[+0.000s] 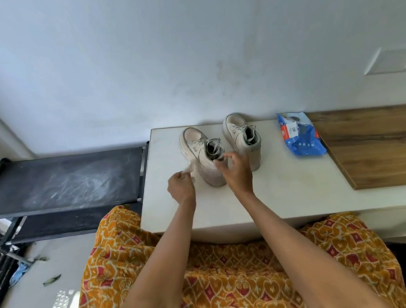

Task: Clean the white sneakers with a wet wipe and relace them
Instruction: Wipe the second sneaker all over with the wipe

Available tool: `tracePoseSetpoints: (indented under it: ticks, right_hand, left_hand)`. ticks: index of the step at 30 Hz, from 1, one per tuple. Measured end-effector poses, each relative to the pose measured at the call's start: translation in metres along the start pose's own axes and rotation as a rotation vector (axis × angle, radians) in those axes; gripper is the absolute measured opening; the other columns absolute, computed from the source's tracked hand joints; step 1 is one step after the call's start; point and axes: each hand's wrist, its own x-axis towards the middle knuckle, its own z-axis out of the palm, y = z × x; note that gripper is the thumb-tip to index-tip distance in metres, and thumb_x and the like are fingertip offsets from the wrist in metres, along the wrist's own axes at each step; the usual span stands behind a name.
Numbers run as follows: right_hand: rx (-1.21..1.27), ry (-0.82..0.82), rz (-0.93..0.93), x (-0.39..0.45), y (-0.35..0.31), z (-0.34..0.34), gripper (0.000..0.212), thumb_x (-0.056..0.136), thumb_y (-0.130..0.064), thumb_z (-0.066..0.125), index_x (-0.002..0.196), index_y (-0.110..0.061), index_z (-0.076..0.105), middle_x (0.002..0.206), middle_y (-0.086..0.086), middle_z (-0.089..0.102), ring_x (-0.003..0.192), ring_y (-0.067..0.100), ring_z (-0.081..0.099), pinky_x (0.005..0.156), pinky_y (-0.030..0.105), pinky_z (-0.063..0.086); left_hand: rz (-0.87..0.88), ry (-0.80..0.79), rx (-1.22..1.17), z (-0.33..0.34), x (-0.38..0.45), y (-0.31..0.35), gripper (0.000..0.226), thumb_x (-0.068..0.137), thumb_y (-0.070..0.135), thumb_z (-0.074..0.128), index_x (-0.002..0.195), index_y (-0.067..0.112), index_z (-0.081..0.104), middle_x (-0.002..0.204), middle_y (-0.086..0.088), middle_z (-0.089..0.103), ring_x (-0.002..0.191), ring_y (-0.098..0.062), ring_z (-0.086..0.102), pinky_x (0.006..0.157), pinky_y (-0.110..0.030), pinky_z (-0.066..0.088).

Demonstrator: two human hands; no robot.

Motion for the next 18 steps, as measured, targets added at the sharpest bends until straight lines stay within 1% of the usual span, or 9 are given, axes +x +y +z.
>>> tracePoseSetpoints:
  ticks: [2, 3, 5, 6, 7, 10, 12, 16, 18]
  right_hand:
    - [-0.055, -0.074, -0.061, 0.007, 0.005, 0.006, 0.025, 0.077, -0.028, 0.074, 0.095, -0.011, 0.069, 0.096, 0.007, 0.062, 0.087, 0.015, 0.057, 0.07, 0.023, 0.043]
    - [-0.057, -0.075, -0.079, 0.009, 0.007, 0.008, 0.021, 0.077, -0.025, 0.074, 0.092, -0.011, 0.071, 0.092, 0.007, 0.067, 0.087, 0.018, 0.06, 0.07, 0.024, 0.045]
    - [-0.021, -0.051, -0.059, 0.011, 0.009, 0.01, 0.015, 0.077, -0.018, 0.073, 0.09, -0.011, 0.074, 0.089, 0.005, 0.072, 0.087, 0.019, 0.064, 0.072, 0.024, 0.047]
    - [-0.016, -0.048, -0.044, 0.012, 0.009, 0.009, 0.014, 0.077, -0.016, 0.073, 0.09, -0.011, 0.075, 0.089, 0.004, 0.073, 0.088, 0.019, 0.064, 0.073, 0.024, 0.047]
    - [-0.023, -0.051, -0.042, 0.015, 0.01, 0.009, 0.014, 0.077, -0.016, 0.073, 0.09, -0.012, 0.075, 0.09, 0.003, 0.073, 0.088, 0.018, 0.065, 0.074, 0.025, 0.048]
    - [-0.066, -0.069, -0.062, 0.021, 0.013, 0.008, 0.015, 0.077, -0.019, 0.074, 0.092, -0.016, 0.076, 0.09, 0.003, 0.072, 0.088, 0.015, 0.064, 0.075, 0.023, 0.048]
    - [-0.086, -0.06, -0.073, 0.02, 0.013, 0.008, 0.016, 0.077, -0.02, 0.074, 0.093, -0.017, 0.075, 0.09, 0.005, 0.069, 0.085, 0.016, 0.063, 0.074, 0.021, 0.045]
    - [-0.079, -0.036, -0.091, 0.015, 0.016, 0.01, 0.015, 0.079, -0.02, 0.073, 0.093, -0.018, 0.075, 0.088, 0.005, 0.068, 0.081, 0.016, 0.063, 0.073, 0.021, 0.046]
    - [-0.056, -0.024, -0.086, 0.014, 0.017, 0.011, 0.014, 0.08, -0.021, 0.072, 0.093, -0.018, 0.075, 0.088, 0.004, 0.068, 0.081, 0.016, 0.064, 0.073, 0.023, 0.048]
  left_hand:
    - [-0.001, 0.05, 0.015, 0.006, 0.009, 0.009, 0.026, 0.089, 0.016, 0.057, 0.11, 0.003, 0.064, 0.109, -0.016, 0.065, 0.1, -0.031, 0.059, 0.082, -0.033, 0.044]
    - [0.008, 0.047, 0.034, 0.011, 0.014, 0.014, 0.025, 0.089, 0.016, 0.057, 0.109, 0.003, 0.064, 0.108, -0.016, 0.065, 0.101, -0.032, 0.059, 0.08, -0.032, 0.043]
    - [0.054, 0.003, 0.067, 0.024, 0.021, 0.023, 0.019, 0.087, 0.017, 0.059, 0.085, 0.0, 0.067, 0.083, -0.019, 0.065, 0.081, -0.033, 0.058, 0.065, -0.03, 0.038]
    - [0.093, -0.013, 0.081, 0.032, 0.022, 0.026, 0.023, 0.087, 0.018, 0.059, 0.073, 0.0, 0.065, 0.071, -0.02, 0.061, 0.07, -0.032, 0.054, 0.059, -0.029, 0.034]
    - [0.135, -0.024, 0.1, 0.039, 0.022, 0.029, 0.026, 0.087, 0.017, 0.058, 0.068, -0.001, 0.064, 0.067, -0.021, 0.06, 0.066, -0.031, 0.052, 0.056, -0.029, 0.031]
    - [0.258, -0.001, 0.192, 0.051, 0.021, 0.021, 0.023, 0.089, 0.011, 0.053, 0.077, -0.001, 0.068, 0.074, -0.021, 0.063, 0.072, -0.033, 0.057, 0.059, -0.029, 0.028]
    - [0.352, 0.036, 0.166, 0.049, 0.01, 0.009, 0.017, 0.088, 0.005, 0.055, 0.084, -0.002, 0.07, 0.072, -0.015, 0.059, 0.07, -0.03, 0.056, 0.059, -0.022, 0.026]
    - [0.512, 0.032, 0.031, 0.042, -0.024, -0.012, 0.013, 0.085, -0.008, 0.057, 0.091, -0.005, 0.068, 0.075, -0.004, 0.052, 0.067, -0.019, 0.052, 0.062, -0.009, 0.035]
    - [0.559, -0.047, 0.017, 0.042, -0.035, -0.023, 0.017, 0.09, -0.002, 0.054, 0.102, -0.003, 0.066, 0.086, -0.004, 0.052, 0.075, -0.016, 0.053, 0.067, -0.01, 0.037]
